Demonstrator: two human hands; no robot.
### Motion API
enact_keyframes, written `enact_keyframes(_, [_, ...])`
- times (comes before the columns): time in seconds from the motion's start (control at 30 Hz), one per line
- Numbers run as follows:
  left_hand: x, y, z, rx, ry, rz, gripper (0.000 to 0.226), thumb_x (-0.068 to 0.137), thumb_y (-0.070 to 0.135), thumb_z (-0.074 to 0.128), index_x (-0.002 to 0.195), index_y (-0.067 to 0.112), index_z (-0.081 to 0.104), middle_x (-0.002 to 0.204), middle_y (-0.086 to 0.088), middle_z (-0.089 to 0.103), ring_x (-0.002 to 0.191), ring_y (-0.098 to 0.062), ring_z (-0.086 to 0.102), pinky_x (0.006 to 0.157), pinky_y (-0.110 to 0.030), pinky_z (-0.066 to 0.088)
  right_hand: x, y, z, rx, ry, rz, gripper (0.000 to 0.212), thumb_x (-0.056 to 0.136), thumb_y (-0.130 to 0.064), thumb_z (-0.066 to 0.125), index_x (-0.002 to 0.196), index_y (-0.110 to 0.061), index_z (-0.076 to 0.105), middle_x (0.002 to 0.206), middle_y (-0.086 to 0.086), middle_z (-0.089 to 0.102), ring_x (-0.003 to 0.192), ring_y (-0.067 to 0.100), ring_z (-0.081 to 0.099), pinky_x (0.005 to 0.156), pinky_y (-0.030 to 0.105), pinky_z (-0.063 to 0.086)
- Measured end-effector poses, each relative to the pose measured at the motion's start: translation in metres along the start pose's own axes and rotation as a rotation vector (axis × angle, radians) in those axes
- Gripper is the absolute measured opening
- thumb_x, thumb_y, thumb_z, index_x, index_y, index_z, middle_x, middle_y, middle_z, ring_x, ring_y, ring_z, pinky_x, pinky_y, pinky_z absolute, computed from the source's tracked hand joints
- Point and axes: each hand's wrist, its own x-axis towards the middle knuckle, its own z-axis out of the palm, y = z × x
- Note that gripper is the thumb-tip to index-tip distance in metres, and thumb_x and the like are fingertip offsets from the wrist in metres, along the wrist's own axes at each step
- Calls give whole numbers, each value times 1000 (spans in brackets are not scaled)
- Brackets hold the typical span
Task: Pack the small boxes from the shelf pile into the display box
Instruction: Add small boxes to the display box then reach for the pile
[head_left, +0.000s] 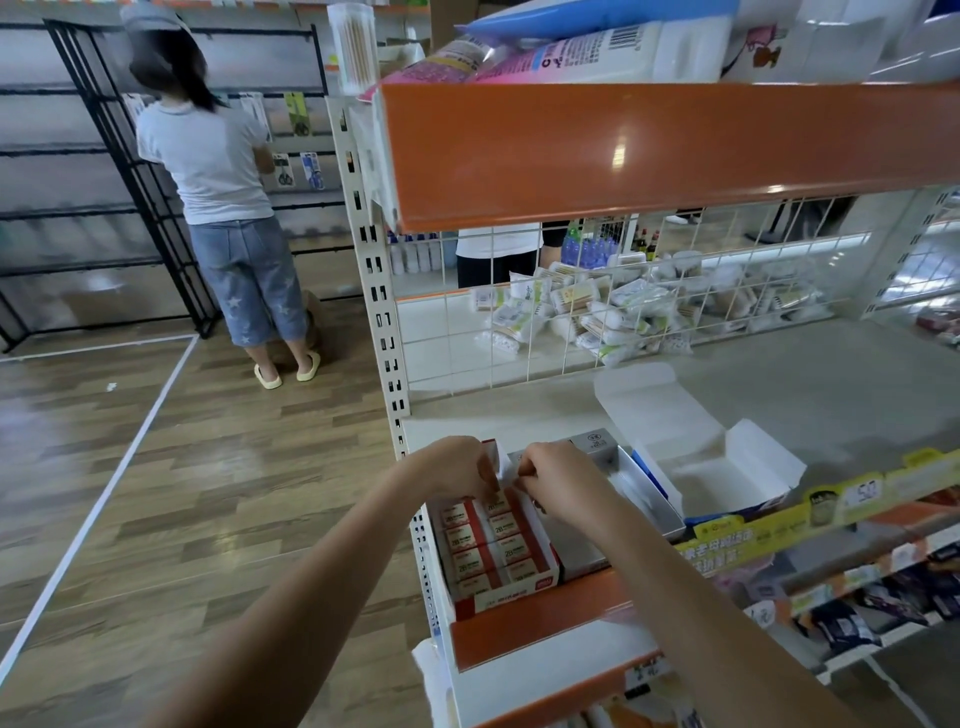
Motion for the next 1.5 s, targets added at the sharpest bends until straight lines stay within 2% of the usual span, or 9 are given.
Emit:
enact_keyframes(0.23, [-7,3,5,28,91,20,11,84,22,57,81,12,60,77,2,59,72,-15,56,65,-24,46,0,2,1,-5,-8,-44,13,94,-20,49,101,-15,60,93,1,64,76,13,57,60,22,42])
enact_keyframes(0.3, [-9,8,2,73,134,31,14,85,23,55,87,11,62,86,0,64,79,-15,60,68,-25,50,-3,4,-3,7,-3,-77,15,95,-21,48,104,-15,59,97,1,64,79,13,58,64,23,44])
enact_keyframes(0.4, [-7,20,-11,64,353,22,15,88,29,52,91,22,64,90,6,63,79,-11,60,67,-25,52,-6,17,-17,-25,67,-151,15,93,-20,51,106,-19,59,102,0,65,91,15,60,73,24,45])
enact_keyframes(0.53, [14,55,-19,115,528,216,20,89,42,50,103,32,60,102,11,59,92,-12,57,67,-23,43,-8,53,-44,-91,165,-206,27,92,-21,51,118,-16,57,114,4,59,109,19,50,91,30,41])
enact_keyframes(0.73, [63,141,-2,263,419,376,39,89,44,47,126,30,47,126,4,50,119,-19,43,94,-33,35,-28,137,-93,-343,108,-26,45,93,-28,53,135,-14,43,137,5,42,126,23,35,100,31,31])
enact_keyframes(0.97, [109,279,16,376,380,474,44,90,46,47,128,25,47,126,-1,51,118,-23,46,92,-36,38,-79,251,-149,-251,144,180,48,92,-29,54,136,-14,42,139,8,41,127,26,36,105,37,33])
enact_keyframes(1.17, [155,409,34,409,301,516,45,90,45,48,127,20,47,127,-8,49,119,-29,46,95,-37,37,-127,358,-200,-245,196,382,51,92,-28,54,138,-12,39,139,12,41,128,28,38,100,31,32])
enact_keyframes(1.33, [188,498,49,397,269,541,55,89,49,50,135,20,41,128,-9,49,119,-29,45,95,-39,38,-148,434,-219,-256,205,485,43,94,-21,49,135,-11,42,135,13,44,124,30,43,100,40,39])
enact_keyframes(1.5, [246,563,58,400,279,570,38,95,32,46,129,17,45,128,-10,48,118,-29,44,94,-38,38,-146,503,-238,-236,229,528,38,96,-21,48,130,-6,46,130,15,48,118,28,46,98,36,38])
